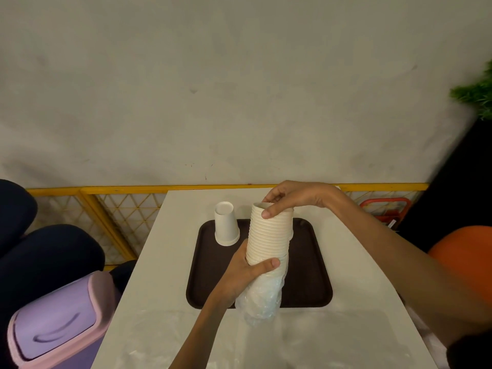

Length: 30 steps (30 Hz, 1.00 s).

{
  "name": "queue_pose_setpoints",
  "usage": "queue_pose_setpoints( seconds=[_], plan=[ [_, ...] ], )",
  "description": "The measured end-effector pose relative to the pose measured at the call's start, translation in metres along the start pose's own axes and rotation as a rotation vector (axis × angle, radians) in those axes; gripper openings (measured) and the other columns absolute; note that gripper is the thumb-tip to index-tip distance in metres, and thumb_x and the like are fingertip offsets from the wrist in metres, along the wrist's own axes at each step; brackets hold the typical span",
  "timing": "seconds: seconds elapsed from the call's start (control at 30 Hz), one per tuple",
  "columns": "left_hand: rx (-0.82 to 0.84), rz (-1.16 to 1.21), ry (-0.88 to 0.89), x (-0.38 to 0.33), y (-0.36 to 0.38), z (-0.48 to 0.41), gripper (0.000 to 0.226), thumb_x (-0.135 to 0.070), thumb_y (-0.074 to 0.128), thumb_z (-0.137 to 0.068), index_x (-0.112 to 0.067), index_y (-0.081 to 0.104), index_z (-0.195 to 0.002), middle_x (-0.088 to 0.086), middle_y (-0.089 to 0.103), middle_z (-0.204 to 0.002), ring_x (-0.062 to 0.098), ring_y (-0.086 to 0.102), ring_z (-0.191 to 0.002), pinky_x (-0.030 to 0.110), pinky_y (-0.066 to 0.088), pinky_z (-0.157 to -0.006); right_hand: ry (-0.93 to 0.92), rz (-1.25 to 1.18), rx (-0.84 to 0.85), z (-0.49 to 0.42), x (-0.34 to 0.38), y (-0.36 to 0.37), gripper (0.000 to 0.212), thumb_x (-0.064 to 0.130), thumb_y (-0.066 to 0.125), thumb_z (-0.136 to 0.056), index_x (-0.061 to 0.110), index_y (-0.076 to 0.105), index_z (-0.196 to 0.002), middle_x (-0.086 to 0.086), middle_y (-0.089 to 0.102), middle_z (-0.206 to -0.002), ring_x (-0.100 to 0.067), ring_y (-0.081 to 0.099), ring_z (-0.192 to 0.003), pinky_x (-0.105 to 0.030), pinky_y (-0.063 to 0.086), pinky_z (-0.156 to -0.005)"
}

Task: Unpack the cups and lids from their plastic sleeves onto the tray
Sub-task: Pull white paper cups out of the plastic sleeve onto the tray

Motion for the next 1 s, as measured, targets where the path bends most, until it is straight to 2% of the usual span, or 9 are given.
queue_pose_setpoints(
  seconds=[0.17,0.37,0.5,0.57,0.67,0.77,0.83,0.9,1.0],
  plan=[
    [-0.004,-0.001,0.01,0.002,-0.003,0.005,0.098,-0.057,0.076,-0.051,-0.025,0.037,-0.134,0.002,0.056,-0.127,0.019,0.055,-0.118,0.041,0.048,-0.1,0.026,0.108,0.019,0.001,0.016,0.002,0.037,0.036,0.069,-0.082,0.012,0.066,-0.11,0.011,0.061,-0.092,-0.011,0.058,-0.096,-0.019,0.046,-0.08],
    [0.007,-0.017,0.048,0.0,-0.006,0.009,0.119,-0.075,0.078,-0.038,-0.025,0.036,-0.137,-0.001,0.056,-0.129,0.017,0.054,-0.119,0.038,0.048,-0.101,0.057,0.147,-0.03,0.004,0.031,-0.003,0.047,0.039,0.07,-0.081,0.003,0.067,-0.111,0.002,0.063,-0.095,-0.011,0.057,-0.09,-0.022,0.046,-0.081],
    [-0.011,0.002,0.07,-0.001,-0.009,0.007,0.101,-0.06,0.077,-0.047,-0.028,0.038,-0.134,-0.004,0.057,-0.127,0.013,0.056,-0.116,0.026,0.051,-0.093,0.055,0.142,-0.066,0.004,0.035,-0.002,0.047,0.037,0.067,-0.084,0.003,0.062,-0.116,0.003,0.06,-0.097,-0.009,0.056,-0.087,-0.025,0.048,-0.082],
    [-0.029,-0.002,0.072,0.0,-0.011,0.004,0.096,-0.057,0.08,-0.053,-0.028,0.038,-0.134,-0.004,0.056,-0.127,0.013,0.055,-0.116,0.026,0.051,-0.093,0.038,0.114,-0.128,0.005,0.035,-0.006,0.044,0.037,0.066,-0.086,0.011,0.057,-0.12,0.009,0.054,-0.093,-0.005,0.053,-0.083,-0.023,0.048,-0.076],
    [-0.055,-0.001,0.061,0.004,-0.009,0.001,0.087,-0.049,0.082,-0.06,-0.029,0.036,-0.132,-0.003,0.055,-0.127,0.014,0.054,-0.117,0.023,0.05,-0.09,0.016,0.057,-0.205,0.009,0.031,-0.019,0.04,0.037,0.062,-0.088,0.018,0.054,-0.122,0.008,0.052,-0.097,-0.006,0.052,-0.084,-0.023,0.048,-0.074],
    [-0.084,0.001,0.059,0.008,-0.006,-0.003,0.098,-0.059,0.08,-0.05,-0.028,0.037,-0.132,-0.005,0.055,-0.125,0.012,0.054,-0.115,0.021,0.05,-0.087,0.019,-0.052,-0.264,0.015,0.016,-0.033,0.033,0.034,0.06,-0.09,0.018,0.054,-0.118,0.004,0.052,-0.102,-0.008,0.052,-0.087,-0.023,0.047,-0.072],
    [-0.113,0.005,0.055,0.01,-0.001,-0.009,0.098,-0.057,0.084,-0.053,-0.026,0.036,-0.133,-0.003,0.054,-0.126,0.014,0.054,-0.117,0.025,0.05,-0.091,0.023,-0.181,-0.29,0.02,-0.002,-0.041,0.025,0.032,0.058,-0.091,0.018,0.053,-0.111,0.003,0.053,-0.1,-0.011,0.053,-0.088,-0.023,0.047,-0.071],
    [-0.148,0.009,0.053,0.009,0.002,-0.015,0.089,-0.046,0.078,-0.059,-0.025,0.034,-0.133,-0.001,0.052,-0.128,0.016,0.052,-0.117,0.027,0.049,-0.093,0.027,-0.3,-0.289,0.021,-0.023,-0.045,0.021,0.031,0.057,-0.092,0.018,0.052,-0.107,0.0,0.054,-0.101,-0.015,0.055,-0.092,-0.028,0.049,-0.077],
    [-0.179,0.013,0.06,0.003,0.01,-0.024,0.082,-0.041,0.078,-0.064,-0.024,0.036,-0.132,-0.001,0.054,-0.126,0.012,0.054,-0.113,0.021,0.05,-0.086,0.007,-0.472,-0.244,0.021,-0.056,-0.048,0.018,0.029,0.059,-0.09,0.017,0.052,-0.101,-0.005,0.054,-0.101,-0.018,0.056,-0.09,-0.031,0.052,-0.081]
  ],
)
Point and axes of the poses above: each hand's wrist, its own z-axis away from the middle knuckle, its own y-axis out of the palm, x = y × z, the point moved 5 cm from there along -z, towards the middle knuckle
